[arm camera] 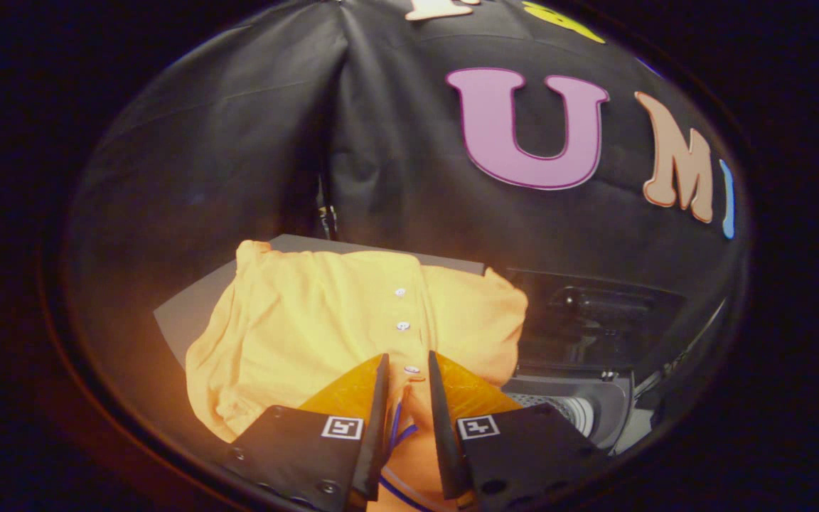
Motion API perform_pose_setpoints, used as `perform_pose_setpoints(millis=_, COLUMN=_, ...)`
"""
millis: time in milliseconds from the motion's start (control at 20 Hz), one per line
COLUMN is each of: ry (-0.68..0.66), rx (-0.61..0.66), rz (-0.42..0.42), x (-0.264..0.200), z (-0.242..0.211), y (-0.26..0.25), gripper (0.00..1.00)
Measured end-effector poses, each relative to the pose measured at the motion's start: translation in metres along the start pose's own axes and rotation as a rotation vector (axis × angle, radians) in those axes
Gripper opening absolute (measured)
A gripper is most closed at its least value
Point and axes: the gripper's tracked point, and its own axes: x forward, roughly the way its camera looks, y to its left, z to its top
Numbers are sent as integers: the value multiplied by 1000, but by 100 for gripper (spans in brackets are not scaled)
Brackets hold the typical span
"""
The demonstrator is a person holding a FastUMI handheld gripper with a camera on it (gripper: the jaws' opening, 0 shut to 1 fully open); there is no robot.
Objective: Put the clothes into the washing machine and then close the washing machine lid.
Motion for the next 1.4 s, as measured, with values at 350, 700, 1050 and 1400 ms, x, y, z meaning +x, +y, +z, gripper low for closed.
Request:
perform_pose_setpoints(millis=350, ry=62, rx=165, rz=-281, x=10, z=-55, y=-170, gripper=20)
perform_pose_setpoints(millis=700, ry=79, rx=304, rz=-322, x=17, z=-98, y=-239, gripper=2)
perform_pose_setpoints(millis=1050, ry=66, rx=292, rz=-322, x=5, z=-74, y=-240, gripper=2)
perform_pose_setpoints(millis=1400, ry=21, rx=283, rz=-327, x=21, z=-34, y=-250, gripper=2)
